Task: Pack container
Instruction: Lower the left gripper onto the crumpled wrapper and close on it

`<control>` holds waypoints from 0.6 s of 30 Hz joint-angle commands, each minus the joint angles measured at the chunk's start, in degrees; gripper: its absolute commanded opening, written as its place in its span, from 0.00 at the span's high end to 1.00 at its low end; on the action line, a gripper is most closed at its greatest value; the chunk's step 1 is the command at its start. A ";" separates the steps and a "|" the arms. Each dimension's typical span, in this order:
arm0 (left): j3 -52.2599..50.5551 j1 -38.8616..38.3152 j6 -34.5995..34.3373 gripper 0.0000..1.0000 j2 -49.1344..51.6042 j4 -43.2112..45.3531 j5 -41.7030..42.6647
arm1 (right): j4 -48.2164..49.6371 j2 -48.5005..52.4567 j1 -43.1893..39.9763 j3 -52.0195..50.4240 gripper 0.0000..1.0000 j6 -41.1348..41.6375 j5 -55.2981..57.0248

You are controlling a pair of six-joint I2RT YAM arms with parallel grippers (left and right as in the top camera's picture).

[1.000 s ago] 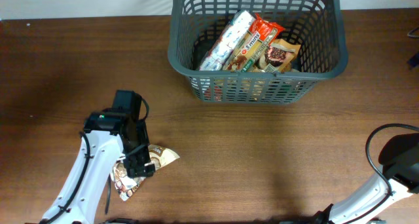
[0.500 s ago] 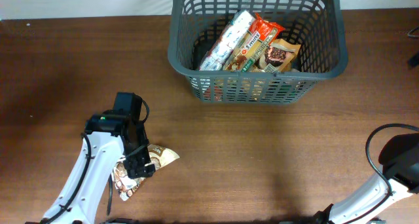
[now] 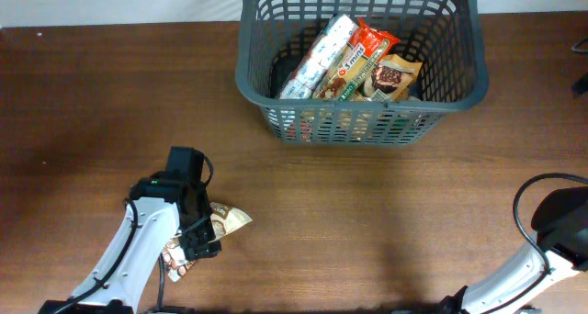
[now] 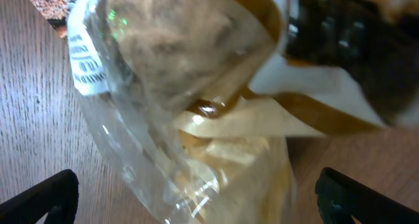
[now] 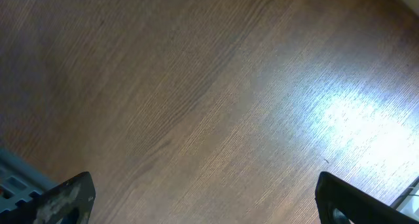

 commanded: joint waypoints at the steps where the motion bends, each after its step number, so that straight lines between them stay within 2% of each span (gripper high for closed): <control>1: -2.21 0.39 -0.63 0.01 -0.52 1.09 -1.53 | 0.04 -0.72 0.07 -0.33 0.01 0.57 0.26; 18: -7.58 0.39 -0.57 0.01 -0.52 5.49 -5.18 | 0.04 -0.72 0.07 -0.33 0.01 0.57 0.26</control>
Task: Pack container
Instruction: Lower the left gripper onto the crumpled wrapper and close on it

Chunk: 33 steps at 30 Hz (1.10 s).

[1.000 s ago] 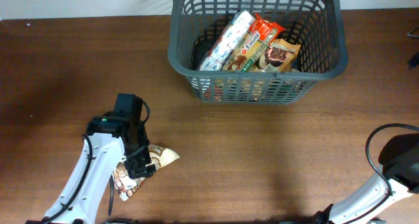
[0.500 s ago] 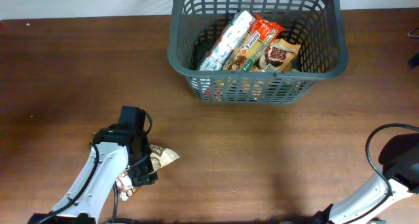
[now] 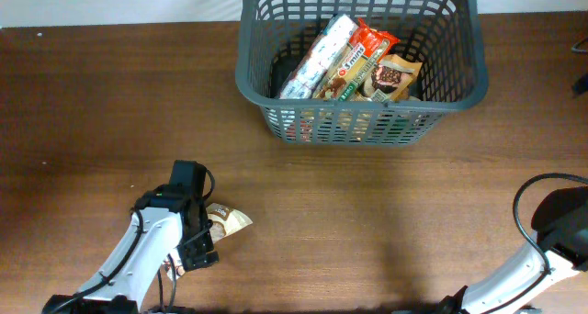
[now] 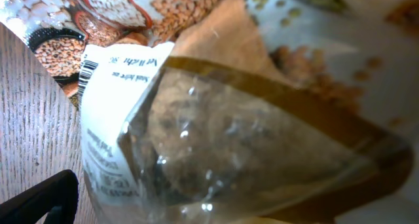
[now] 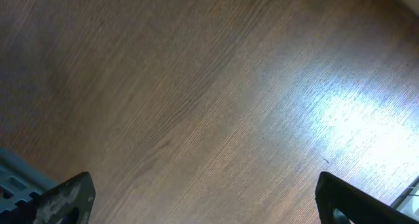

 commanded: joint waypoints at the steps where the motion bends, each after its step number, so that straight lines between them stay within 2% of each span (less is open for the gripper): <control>1: -0.81 0.39 -0.55 0.01 -0.52 -0.13 -0.87 | 0.04 -0.72 0.07 -0.33 0.01 0.52 0.28; 10: -0.87 0.39 -0.55 0.00 -0.37 -0.11 -1.09 | 0.04 -0.72 0.07 -0.33 0.01 0.52 0.26; 11: -0.92 0.39 -0.55 0.06 -0.24 -0.09 -1.09 | 0.04 -0.72 0.07 -0.33 0.01 0.52 0.28; 13: -1.01 0.39 -0.55 0.36 0.11 -0.11 -1.05 | 0.04 -0.72 0.07 -0.33 0.01 0.52 0.26; 16: -1.03 0.39 -0.55 0.54 0.83 -0.11 -1.05 | 0.04 -0.72 0.07 -0.33 0.01 0.52 0.28; 22: -1.07 0.39 -0.52 0.97 1.42 -0.11 -1.07 | 0.04 -0.72 0.07 -0.33 0.01 0.52 0.28; 30: -1.07 0.39 -0.50 0.98 1.40 0.07 -1.03 | 0.04 -0.72 0.07 -0.33 0.01 0.52 0.28; 31: -1.05 0.39 0.20 0.98 1.40 0.37 -1.03 | 0.04 -0.72 0.07 -0.33 0.01 0.52 0.26; 33: -1.05 0.42 6.97 0.98 1.14 3.17 -1.07 | 0.04 -0.72 0.07 -0.33 0.01 0.52 0.26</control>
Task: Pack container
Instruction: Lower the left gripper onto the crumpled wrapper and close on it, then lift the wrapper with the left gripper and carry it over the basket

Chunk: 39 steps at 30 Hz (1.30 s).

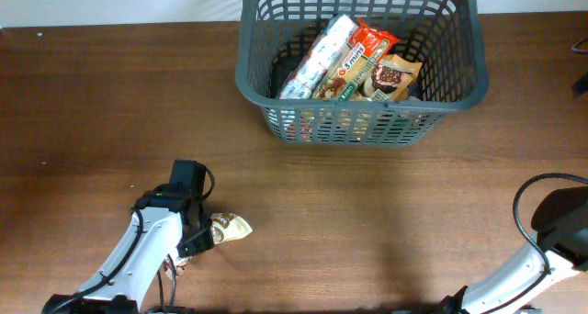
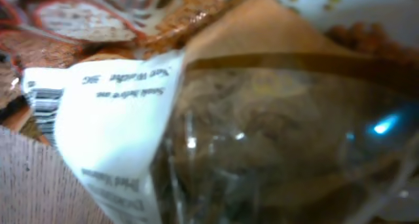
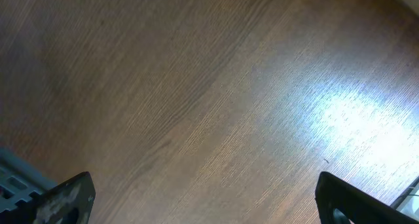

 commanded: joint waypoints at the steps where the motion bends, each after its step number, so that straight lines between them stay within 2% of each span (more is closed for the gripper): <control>1: -1.05 0.39 11.65 0.98 0.68 4.81 0.15 | 0.04 -0.72 0.07 -0.33 0.01 0.55 0.28; 4: -0.55 0.39 26.36 0.98 -0.59 14.12 1.40 | 0.04 -0.72 0.07 -0.33 0.01 0.55 0.28; 11: 4.37 0.39 48.06 0.98 -6.84 29.94 3.74 | 0.04 -0.72 0.07 -0.33 0.01 0.55 0.28; 15: 12.48 0.37 60.85 0.98 -10.67 30.95 3.98 | 0.04 -0.72 0.07 -0.33 0.01 0.55 0.28; 20: 25.79 0.28 72.63 0.98 -13.16 31.04 5.51 | 0.04 -0.72 0.07 -0.33 0.01 0.52 0.26; 25: 37.53 -0.79 76.37 0.98 -12.26 34.93 5.95 | 0.04 -0.72 0.07 -0.33 0.01 0.55 0.26; 29: 40.92 -3.50 76.35 0.98 -10.05 44.89 6.45 | 0.04 -0.72 0.07 -0.33 0.01 0.55 0.26; 34: 43.65 -8.11 76.35 0.98 -3.34 57.94 12.24 | 0.04 -0.72 0.07 -0.33 0.01 0.55 0.28; 39: 51.69 -12.26 77.11 0.98 8.13 58.51 18.18 | 0.04 -0.72 0.07 -0.33 0.02 0.55 0.26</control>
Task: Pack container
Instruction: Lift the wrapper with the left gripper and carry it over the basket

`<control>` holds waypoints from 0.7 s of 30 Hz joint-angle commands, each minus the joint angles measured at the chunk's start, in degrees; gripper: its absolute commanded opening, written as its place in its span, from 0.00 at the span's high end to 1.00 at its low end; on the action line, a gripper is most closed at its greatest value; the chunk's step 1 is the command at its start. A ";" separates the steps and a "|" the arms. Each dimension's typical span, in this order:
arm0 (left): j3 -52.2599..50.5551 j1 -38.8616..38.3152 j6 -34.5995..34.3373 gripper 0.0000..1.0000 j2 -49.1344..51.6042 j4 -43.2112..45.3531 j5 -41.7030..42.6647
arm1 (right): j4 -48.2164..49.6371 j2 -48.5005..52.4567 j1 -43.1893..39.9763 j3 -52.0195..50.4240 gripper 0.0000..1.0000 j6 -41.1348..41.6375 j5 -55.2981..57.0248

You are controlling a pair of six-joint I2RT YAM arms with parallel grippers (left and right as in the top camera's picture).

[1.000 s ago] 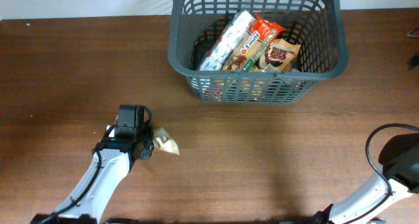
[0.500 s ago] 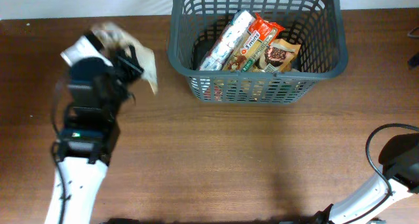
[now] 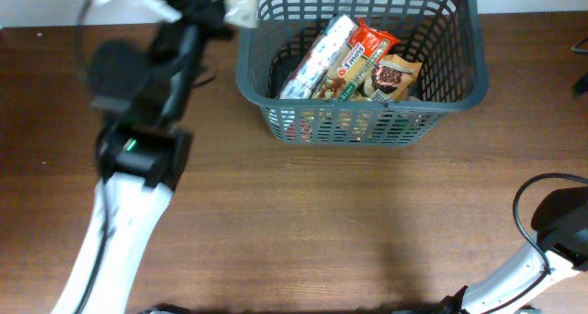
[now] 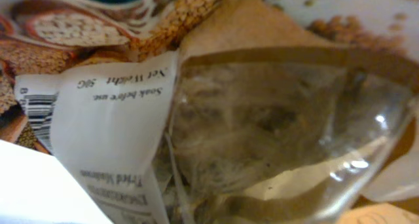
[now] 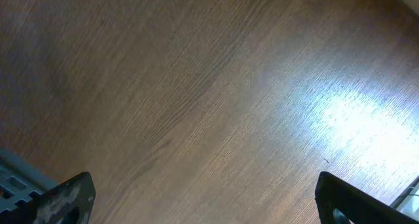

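The grey plastic basket (image 3: 455,80) stands at the table's back middle and holds several snack packs (image 3: 344,57). My left arm reaches high over the table. Its gripper (image 3: 213,4) is shut on a clear snack packet (image 3: 241,2) at the basket's back left corner, level with or above the rim. In the left wrist view that packet (image 4: 262,132) with its white label (image 4: 111,126) fills the frame and hides the fingers. My right gripper (image 5: 206,201) is open over bare wood, nothing between its fingertips (image 5: 65,194).
The brown wooden table (image 3: 349,222) spreads in front of the basket. My right arm (image 3: 556,227) sits at the front right corner with its cable. A grey basket edge (image 5: 10,175) shows at the right wrist view's lower left.
My left gripper has gone from the table's front left, where it was down on the packet, to high beside the basket's back left corner with the packet in it. The right arm is unchanged.
My left gripper was open over a packet lying on the front left of the table. It then sat lower on the packet and closed in on it. Now the packet is off the table, held at the basket's back left rim. The right gripper stayed open.
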 commanded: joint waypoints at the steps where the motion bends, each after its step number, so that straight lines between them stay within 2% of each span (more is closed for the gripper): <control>1: 6.27 -2.19 3.10 0.98 8.39 -1.07 8.83 | 0.04 -0.72 0.07 -0.31 0.01 0.52 0.26; 3: 11.69 -2.89 5.11 0.98 13.27 -5.46 12.39 | 0.04 -0.72 0.07 -0.31 0.01 0.55 0.26; 10: 32.96 -2.99 19.43 0.98 26.97 -35.08 14.56 | 0.04 -0.72 0.07 -0.31 0.01 0.55 0.28; 16: 35.71 -2.45 29.42 0.99 30.32 -45.22 13.90 | 0.04 -0.72 0.07 -0.31 0.01 0.55 0.26; 21: 35.71 -1.77 31.52 0.98 32.70 -48.68 15.10 | 0.04 -0.72 0.07 -0.31 0.01 0.52 0.26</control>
